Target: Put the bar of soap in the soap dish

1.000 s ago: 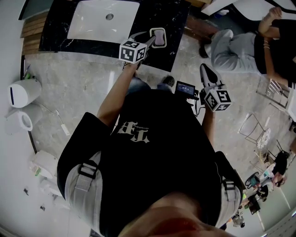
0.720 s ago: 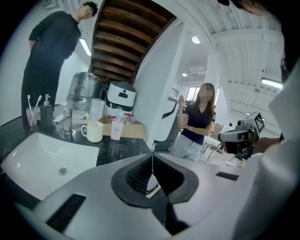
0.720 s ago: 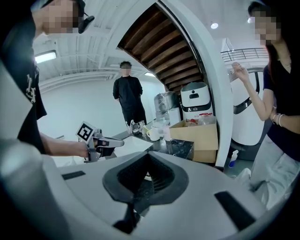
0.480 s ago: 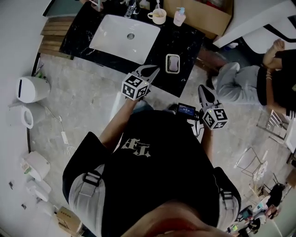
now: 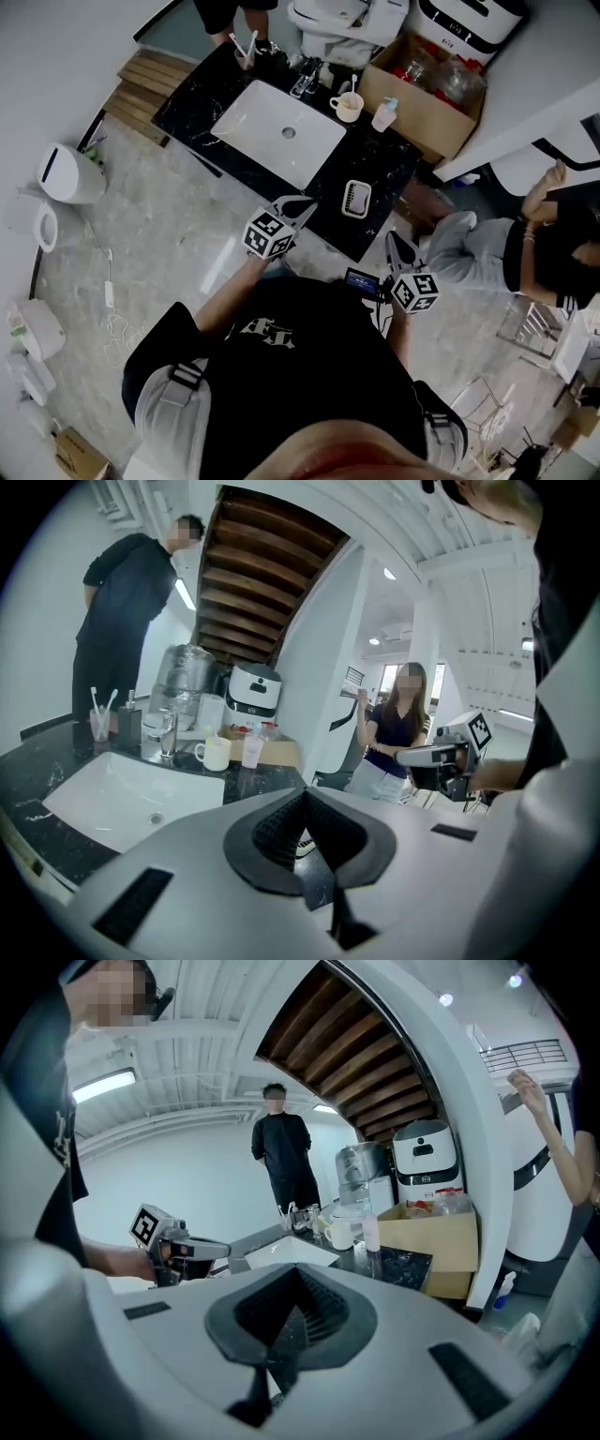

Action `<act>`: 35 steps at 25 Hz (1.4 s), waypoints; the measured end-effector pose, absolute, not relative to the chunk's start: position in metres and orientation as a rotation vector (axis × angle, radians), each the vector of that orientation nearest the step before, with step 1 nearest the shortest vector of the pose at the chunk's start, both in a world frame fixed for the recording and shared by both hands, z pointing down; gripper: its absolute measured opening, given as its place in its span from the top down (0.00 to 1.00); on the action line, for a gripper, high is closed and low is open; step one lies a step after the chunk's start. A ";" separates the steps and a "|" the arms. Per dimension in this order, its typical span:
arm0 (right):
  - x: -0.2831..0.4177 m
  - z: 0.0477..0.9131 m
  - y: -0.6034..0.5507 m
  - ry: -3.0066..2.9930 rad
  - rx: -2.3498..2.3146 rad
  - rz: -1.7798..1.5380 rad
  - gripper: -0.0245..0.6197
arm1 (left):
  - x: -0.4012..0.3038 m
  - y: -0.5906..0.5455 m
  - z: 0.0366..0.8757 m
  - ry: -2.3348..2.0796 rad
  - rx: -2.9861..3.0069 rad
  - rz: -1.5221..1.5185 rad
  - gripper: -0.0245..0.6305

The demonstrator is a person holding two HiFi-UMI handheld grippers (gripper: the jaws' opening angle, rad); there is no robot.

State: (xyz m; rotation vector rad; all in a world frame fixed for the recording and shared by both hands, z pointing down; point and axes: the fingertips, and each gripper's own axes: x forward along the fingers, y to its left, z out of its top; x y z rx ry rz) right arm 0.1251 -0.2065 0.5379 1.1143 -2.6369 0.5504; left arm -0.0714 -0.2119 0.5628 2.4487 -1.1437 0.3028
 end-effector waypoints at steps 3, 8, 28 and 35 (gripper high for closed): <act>0.113 0.535 -0.207 -2.647 1.092 0.545 0.95 | -0.080 -0.209 0.558 -1.154 2.449 0.301 0.95; 0.106 0.533 -0.205 -2.661 1.072 0.534 0.95 | -0.088 -0.205 0.549 -1.186 2.458 0.279 0.95; 0.105 0.538 -0.194 -2.623 1.125 0.527 0.95 | -0.099 -0.181 0.542 -1.155 2.527 0.250 0.95; 0.100 0.536 -0.194 -2.627 1.129 0.511 0.95 | -0.104 -0.181 0.541 -1.171 2.558 0.283 0.95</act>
